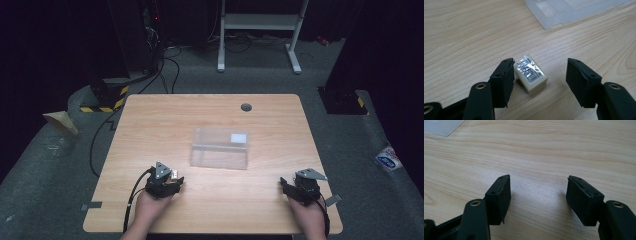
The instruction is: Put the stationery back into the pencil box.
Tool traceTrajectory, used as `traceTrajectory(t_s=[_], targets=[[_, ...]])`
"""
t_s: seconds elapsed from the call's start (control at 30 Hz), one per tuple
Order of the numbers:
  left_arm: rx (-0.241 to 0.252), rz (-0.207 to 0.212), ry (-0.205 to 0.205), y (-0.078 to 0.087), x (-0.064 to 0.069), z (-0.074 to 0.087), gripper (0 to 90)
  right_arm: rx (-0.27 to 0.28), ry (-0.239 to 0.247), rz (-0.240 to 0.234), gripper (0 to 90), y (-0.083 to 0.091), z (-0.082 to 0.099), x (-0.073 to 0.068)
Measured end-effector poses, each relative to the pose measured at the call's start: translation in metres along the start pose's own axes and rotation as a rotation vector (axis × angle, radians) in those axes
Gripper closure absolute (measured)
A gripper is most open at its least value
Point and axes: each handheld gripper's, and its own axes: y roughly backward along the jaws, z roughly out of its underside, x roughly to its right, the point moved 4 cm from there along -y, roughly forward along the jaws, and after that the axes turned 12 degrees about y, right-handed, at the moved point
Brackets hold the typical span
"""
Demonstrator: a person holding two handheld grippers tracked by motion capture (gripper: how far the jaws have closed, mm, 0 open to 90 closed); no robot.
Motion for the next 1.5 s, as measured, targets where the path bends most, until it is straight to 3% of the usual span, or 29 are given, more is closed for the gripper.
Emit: traceTrajectory(t_s=[0.1, 0.23, 0.4, 0.5, 0.8, 1.0, 1.27, 1.5], targets=[[-0.008, -0.002, -0.019, -0.002, 0.0, -0.002, 40.7, 0.0, 0.0, 0.0, 35.9, 0.0, 0.0, 0.0], [0.0, 0.015, -0.007, -0.006, 0.005, -0.005, 44.0, 0.0, 0.0, 0.0, 35.9, 0.0, 0.0, 0.0], [-0.001, 0.009, -0.017, -0.007, 0.004, -0.004, 44.8, 0.001, 0.0, 0.0, 35.9, 0.0, 0.0, 0.0], [0.008, 0.011, -0.041, -0.003, 0.002, -0.003, 45.8, 0.001, 0.001, -0.004, 36.0, 0.0, 0.0, 0.0], [-0.014, 0.026, -0.059, -0.002, -0.006, -0.001, 59.9, 0.002, 0.005, -0.008, 36.0, 0.0, 0.0, 0.0], [0.005, 0.031, -0.06, -0.002, -0.007, 0.001, 67.2, 0.002, 0.005, -0.008, 36.0, 0.0, 0.0, 0.0], [0.017, 0.028, -0.075, -0.002, -0.007, 0.001, 67.5, 0.002, 0.005, -0.008, 36.0, 0.0, 0.0, 0.0], [0.023, 0.023, -0.06, -0.002, -0.008, 0.001, 67.5, 0.002, 0.005, -0.008, 36.0, 0.0, 0.0, 0.0]])
